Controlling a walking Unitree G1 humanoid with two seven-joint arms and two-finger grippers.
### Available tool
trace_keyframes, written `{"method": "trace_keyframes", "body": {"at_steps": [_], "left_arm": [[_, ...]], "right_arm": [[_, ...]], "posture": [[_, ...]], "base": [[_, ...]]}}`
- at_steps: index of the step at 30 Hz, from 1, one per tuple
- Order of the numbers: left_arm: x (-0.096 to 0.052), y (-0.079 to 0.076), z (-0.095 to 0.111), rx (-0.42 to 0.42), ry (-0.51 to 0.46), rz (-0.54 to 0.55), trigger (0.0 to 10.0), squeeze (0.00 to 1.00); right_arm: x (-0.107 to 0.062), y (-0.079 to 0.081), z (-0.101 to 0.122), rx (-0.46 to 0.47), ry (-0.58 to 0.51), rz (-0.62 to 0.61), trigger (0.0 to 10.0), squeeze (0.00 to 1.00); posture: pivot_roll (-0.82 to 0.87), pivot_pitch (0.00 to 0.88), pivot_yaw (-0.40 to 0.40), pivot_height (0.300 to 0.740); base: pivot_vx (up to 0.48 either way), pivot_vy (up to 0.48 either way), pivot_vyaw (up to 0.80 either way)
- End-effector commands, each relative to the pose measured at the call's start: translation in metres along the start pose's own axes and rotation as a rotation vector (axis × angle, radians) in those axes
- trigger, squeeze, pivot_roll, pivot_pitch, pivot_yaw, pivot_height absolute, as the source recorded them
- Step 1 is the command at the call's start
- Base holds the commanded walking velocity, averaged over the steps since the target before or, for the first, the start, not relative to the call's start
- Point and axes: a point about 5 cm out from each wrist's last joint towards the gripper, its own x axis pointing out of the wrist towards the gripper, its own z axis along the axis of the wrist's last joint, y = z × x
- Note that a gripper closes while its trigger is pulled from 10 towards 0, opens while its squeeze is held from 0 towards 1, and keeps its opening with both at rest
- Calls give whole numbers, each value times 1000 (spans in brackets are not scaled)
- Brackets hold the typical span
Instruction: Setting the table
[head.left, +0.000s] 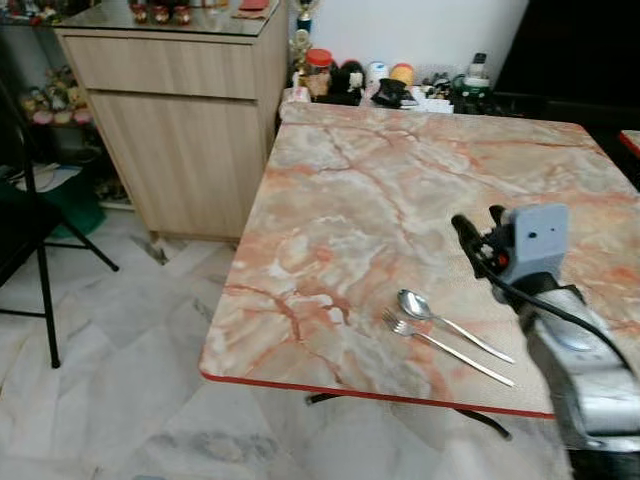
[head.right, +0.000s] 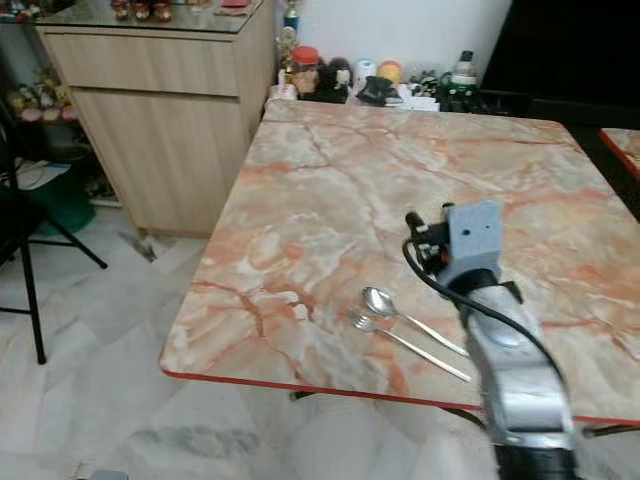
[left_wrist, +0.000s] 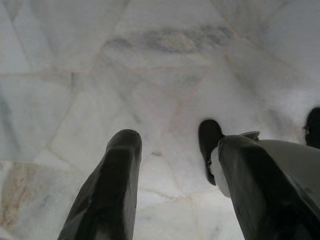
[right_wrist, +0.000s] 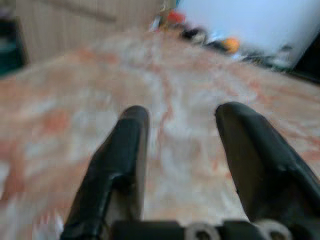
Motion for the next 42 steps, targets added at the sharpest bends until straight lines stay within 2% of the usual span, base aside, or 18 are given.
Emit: {"method": "trace_keyframes", "body": {"at_steps": [1, 2, 3, 6, 9, 13, 15, 17, 19, 23, 27, 32, 33, 34, 35, 38, 39, 42], "left_arm": [[-2, -2, -10, 13, 43, -9, 10000, 0], [-2, -2, -10, 13, 43, -10, 10000, 0], [-2, -2, -10, 13, 44, -12, 10000, 0], [-2, -3, -9, 9, 44, -14, 10000, 0], [-2, -3, -11, 7, 50, -17, 10000, 0], [-3, -4, -13, 8, 55, -20, 10000, 0], [-3, -4, -14, 6, 58, -21, 10000, 0], [-3, -4, -14, 5, 61, -24, 10000, 0], [-3, -4, -15, 3, 63, -25, 10000, 0], [-4, -5, -16, 3, 68, -34, 10000, 0], [-4, -5, -17, 5, 68, -35, 10000, 0], [-4, -2, -17, 8, 69, -32, 10000, 0], [-4, -2, -17, 9, 70, -32, 10000, 0], [-4, -2, -17, 10, 70, -33, 10000, 0], [-4, -2, -16, 11, 70, -33, 10000, 0], [-4, -1, -16, 12, 71, -34, 10000, 0], [-4, -2, -17, 13, 72, -37, 10000, 0], [-4, -2, -16, 13, 72, -39, 10000, 0]], "right_arm": [[-2, 5, 0, 10, 20, 89, 10000, 0], [-3, 4, -2, 25, 38, 110, 10000, 0], [-7, 6, -6, 13, 67, 221, 10000, 0], [-14, 12, -7, -17, 68, 386, 10000, 0], [-19, 18, -7, 34, 45, 523, 10000, 0], [-23, 25, -15, 40, 94, 608, 10000, 0], [-30, 30, -23, 32, 120, 715, 10000, 0], [-30, 28, -30, 27, 151, 725, 10000, 0], [-23, 21, -41, -10, 214, 668, 10000, 0], [-14, 13, -49, 50, 226, 620, 10000, 0], [-11, 7, -57, 38, 249, 601, 10000, 0], [-7, 3, -64, 79, 258, 587, 10000, 0], [-7, 3, -65, 80, 261, 588, 10000, 302], [-6, 3, -66, 79, 262, 588, 10000, 302], [-6, 2, -68, 74, 268, 585, 10000, 1000], [-4, 1, -71, 56, 283, 577, 10000, 1000], [-1, -2, -74, 58, 303, 537, 10000, 0], [2, -5, -78, 58, 312, 526, 10000, 0]], "posture": [[-4, 175, -34, 740], [-4, 175, -34, 740], [-4, 175, -34, 740], [-3, 176, -36, 740], [-3, 176, -36, 740], [-6, 181, -37, 740], [-2, 183, -38, 740], [0, 184, -37, 740], [0, 185, -36, 740], [3, 186, -34, 740], [12, 187, -32, 740], [13, 189, -27, 740], [15, 189, -26, 740], [18, 190, -26, 740], [18, 191, -26, 740], [16, 189, -25, 740], [16, 191, -24, 740], [18, 192, -24, 740]], "base": [[0, 0, 0], [0, 0, 0], [0, 0, 0], [0, 0, 0], [0, 0, 0], [0, 0, 0], [0, 0, 0], [0, 0, 0], [0, 0, 0], [0, 0, 0], [0, 0, 0], [0, 0, 0], [0, 0, 0], [0, 0, 0], [0, 0, 0], [0, 0, 0], [0, 0, 0], [0, 0, 0]]}}
